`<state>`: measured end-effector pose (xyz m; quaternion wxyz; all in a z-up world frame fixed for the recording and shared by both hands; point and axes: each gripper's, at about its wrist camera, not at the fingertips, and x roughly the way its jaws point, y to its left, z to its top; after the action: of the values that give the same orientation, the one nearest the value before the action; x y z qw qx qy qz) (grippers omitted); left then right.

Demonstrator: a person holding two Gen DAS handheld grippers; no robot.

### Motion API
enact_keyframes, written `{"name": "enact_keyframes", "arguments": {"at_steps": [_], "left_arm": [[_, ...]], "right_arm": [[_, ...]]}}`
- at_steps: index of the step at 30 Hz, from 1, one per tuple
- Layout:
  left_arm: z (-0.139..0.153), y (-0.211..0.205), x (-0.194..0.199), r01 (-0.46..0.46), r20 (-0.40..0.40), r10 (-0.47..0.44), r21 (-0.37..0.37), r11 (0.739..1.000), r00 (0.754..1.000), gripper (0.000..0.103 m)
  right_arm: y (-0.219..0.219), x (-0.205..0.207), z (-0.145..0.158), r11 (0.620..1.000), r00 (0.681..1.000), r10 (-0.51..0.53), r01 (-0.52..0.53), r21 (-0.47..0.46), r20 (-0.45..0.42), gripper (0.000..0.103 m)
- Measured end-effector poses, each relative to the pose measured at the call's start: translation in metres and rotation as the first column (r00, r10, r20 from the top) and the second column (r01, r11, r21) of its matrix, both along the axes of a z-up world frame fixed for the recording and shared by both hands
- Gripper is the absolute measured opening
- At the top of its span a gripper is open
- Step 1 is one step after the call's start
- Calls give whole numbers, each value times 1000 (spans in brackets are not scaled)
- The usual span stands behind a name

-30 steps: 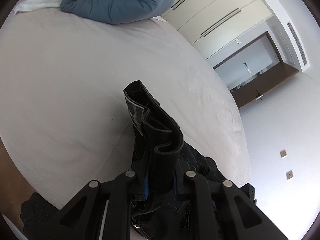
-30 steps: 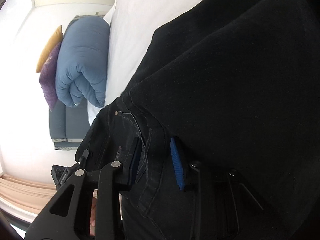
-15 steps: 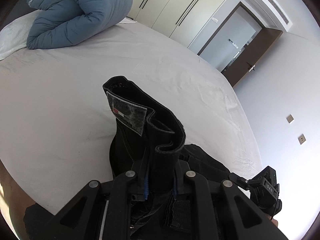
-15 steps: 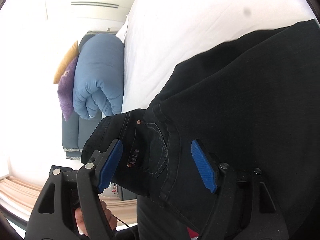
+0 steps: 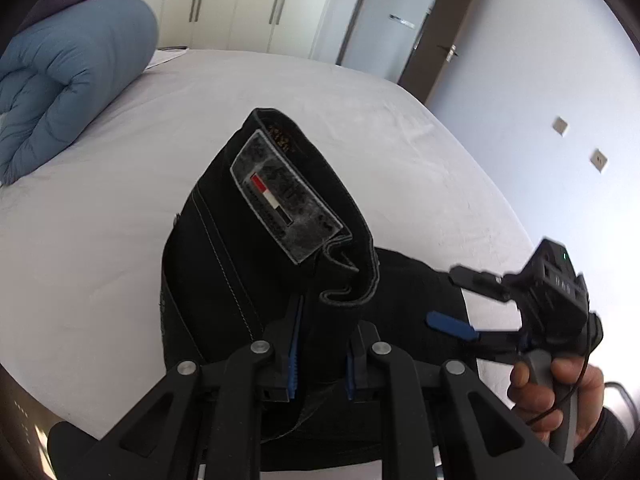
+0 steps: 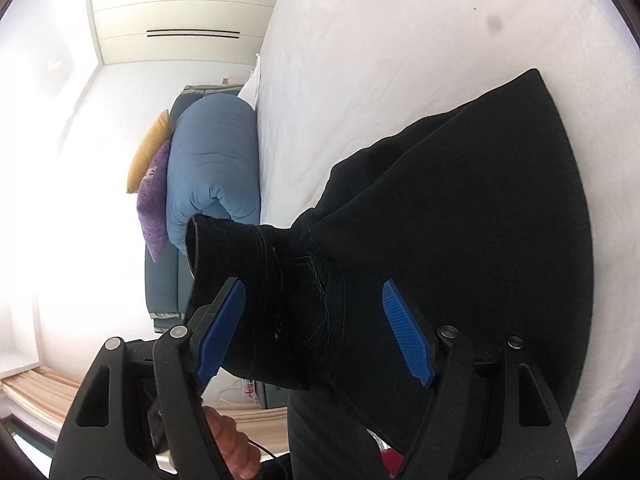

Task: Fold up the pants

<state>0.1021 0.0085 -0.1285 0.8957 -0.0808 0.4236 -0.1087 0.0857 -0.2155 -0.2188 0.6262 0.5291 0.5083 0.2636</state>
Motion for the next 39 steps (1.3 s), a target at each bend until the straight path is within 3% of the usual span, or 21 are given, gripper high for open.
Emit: {"name": "enact_keyframes", "arguments": {"at_steps": [3,10,17,20,22,23,26,30,35,39], "left_arm": [[-13,-32,-12,88,-22,-88,40,995,996,17],[-41,-86,-33,246,-89,-239,75,966,967,17],[-45,-99,-35,278,-85,-269,109,955,959,17],[-46,-102,-36,280,-85,-272,118,953,959,17],[-46,-106,-35,284,-85,-275,128,950,958,17],[-47,-110,-36,286,-85,-276,133,949,957,17],[-47,-119,-35,291,-83,-281,137,947,956,17],[-39,-125,-35,300,-62,-293,147,943,954,17],[-27,-144,-29,329,-34,-328,156,931,944,17],[-36,-164,-30,368,-56,-364,171,914,930,17]], "right_arm": [[-8,-2,3,1000,1000,16,-16,1,20,78],[-13,-21,6,997,997,73,-73,10,26,79],[-17,-24,-3,992,995,92,-94,-79,-33,79],[-12,-21,-4,988,994,105,-108,-110,-36,68],[-7,-17,-4,982,992,122,-126,-143,-32,54],[-7,-15,-4,976,991,131,-135,-169,-34,37],[-7,-10,-1,965,991,132,-134,-225,-27,19],[-11,-5,12,952,991,129,-112,-286,41,15],[-32,1,27,959,989,91,-57,-279,112,15],[-57,-4,20,963,992,58,-28,-268,108,14]]}}
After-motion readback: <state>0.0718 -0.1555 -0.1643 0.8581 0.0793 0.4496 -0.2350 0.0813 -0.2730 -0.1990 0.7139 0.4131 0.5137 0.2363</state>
